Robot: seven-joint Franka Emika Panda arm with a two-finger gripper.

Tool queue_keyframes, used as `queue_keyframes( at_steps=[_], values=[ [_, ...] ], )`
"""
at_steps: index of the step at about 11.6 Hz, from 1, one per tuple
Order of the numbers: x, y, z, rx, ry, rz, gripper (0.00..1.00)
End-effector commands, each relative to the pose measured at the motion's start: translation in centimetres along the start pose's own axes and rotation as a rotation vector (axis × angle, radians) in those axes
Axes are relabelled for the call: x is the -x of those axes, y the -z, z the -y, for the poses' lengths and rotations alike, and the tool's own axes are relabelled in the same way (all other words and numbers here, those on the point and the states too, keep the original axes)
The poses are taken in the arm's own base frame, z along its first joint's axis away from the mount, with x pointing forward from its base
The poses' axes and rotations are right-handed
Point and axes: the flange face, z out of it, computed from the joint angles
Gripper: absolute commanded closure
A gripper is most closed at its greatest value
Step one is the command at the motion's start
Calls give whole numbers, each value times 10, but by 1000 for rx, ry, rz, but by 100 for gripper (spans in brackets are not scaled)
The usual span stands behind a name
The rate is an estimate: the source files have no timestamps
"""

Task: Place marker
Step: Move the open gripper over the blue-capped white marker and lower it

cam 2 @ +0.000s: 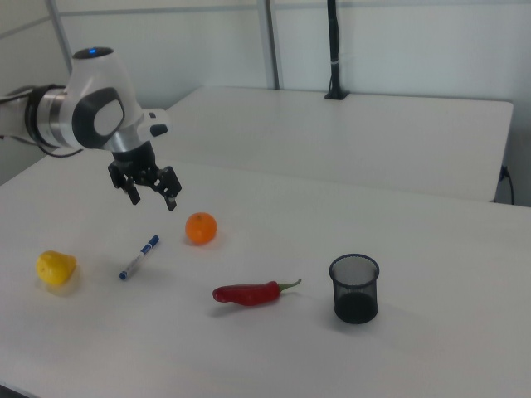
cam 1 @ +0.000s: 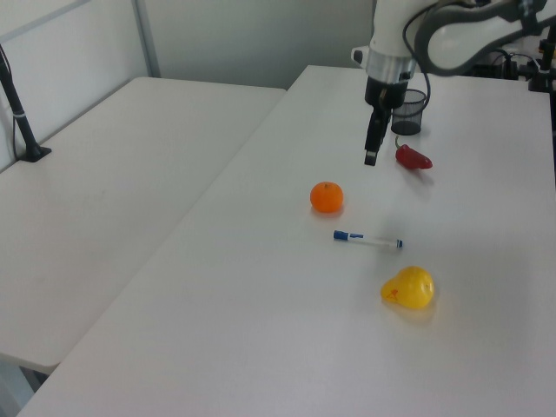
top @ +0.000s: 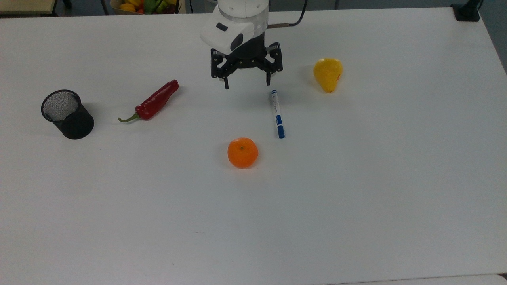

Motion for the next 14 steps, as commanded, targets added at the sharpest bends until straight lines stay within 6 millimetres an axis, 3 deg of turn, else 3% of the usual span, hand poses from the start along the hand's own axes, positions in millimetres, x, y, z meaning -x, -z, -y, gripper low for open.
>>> queue_keyframes(
  at_steps=[1,6,9,14],
  values=[
    [6,-63,35,102,-23,-1,0],
    [11,-106,68,105,-16,57,0],
    [15,-117,86,114,1,69,4],
    [18,-135,84,139,23,91,44]
  ],
)
